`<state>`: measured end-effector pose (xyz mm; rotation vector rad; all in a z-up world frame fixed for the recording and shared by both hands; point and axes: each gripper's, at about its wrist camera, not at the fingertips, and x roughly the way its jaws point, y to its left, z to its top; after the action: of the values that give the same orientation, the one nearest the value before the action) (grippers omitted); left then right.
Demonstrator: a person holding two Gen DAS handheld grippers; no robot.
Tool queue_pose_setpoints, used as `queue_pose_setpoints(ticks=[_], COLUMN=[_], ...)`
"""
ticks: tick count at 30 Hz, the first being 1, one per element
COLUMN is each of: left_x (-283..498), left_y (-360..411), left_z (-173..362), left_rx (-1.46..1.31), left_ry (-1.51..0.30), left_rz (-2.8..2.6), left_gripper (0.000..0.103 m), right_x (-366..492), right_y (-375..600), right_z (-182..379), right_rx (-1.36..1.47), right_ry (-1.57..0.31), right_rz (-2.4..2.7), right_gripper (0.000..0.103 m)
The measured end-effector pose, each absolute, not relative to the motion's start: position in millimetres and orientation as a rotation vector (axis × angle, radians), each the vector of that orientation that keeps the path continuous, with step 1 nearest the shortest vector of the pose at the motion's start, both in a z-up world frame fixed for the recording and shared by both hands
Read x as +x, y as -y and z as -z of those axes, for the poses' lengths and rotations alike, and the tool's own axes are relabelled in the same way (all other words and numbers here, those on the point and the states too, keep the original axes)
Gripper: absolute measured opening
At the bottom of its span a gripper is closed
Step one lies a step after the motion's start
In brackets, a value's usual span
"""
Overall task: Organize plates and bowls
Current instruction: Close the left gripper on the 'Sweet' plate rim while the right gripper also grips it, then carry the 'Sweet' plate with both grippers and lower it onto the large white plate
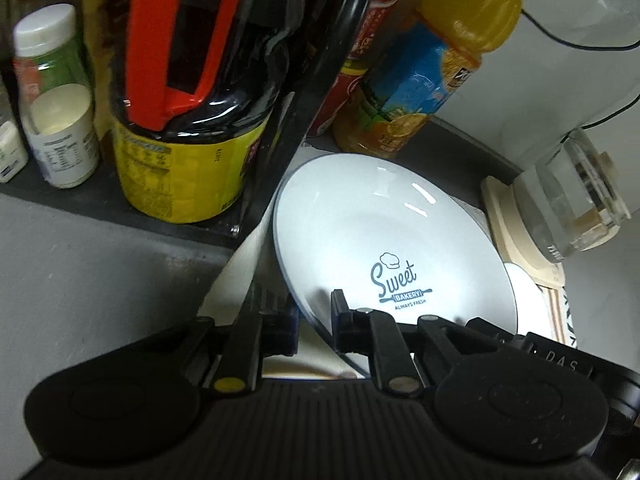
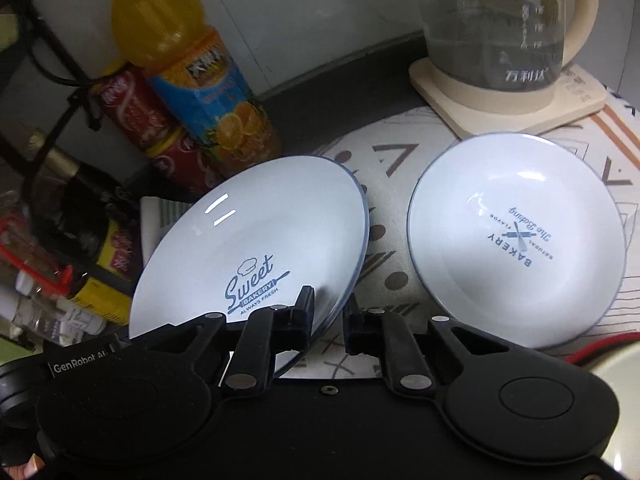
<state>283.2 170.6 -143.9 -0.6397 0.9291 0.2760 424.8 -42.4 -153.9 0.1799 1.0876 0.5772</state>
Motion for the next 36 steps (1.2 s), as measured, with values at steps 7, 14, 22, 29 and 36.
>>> queue_pose_setpoints(ticks=[7, 14, 22, 29, 36], left_x=[254, 220, 174, 144, 123], left_y=[-157, -142, -136, -129, -120], left_z=[126, 114, 112, 117, 133], left_rx=[-0.644, -0.628, -0.662, -0.663, -0.69], left_ry=[-0.895, -0.868, -0.867, -0.887, -0.92], left_rz=[-0.282, -0.313, -0.346, -0.365, -0.369], left_gripper=[0.013, 0.013, 0.014, 0.014, 0.015], right_x=[401, 370, 341, 314, 298], right_y=[60, 73, 85, 91, 100], right_z=[136, 127, 123, 127, 135], right_rx=[0.171, 0.143, 0.127, 0.079, 0.034], right_ry=[-1.031, -0.997, -1.003, -1.02, -1.044], right_rz=[-0.613, -0.672, -0.754, -0.792, -0.8], right_gripper=[0.015, 0.015, 0.015, 0.016, 0.016])
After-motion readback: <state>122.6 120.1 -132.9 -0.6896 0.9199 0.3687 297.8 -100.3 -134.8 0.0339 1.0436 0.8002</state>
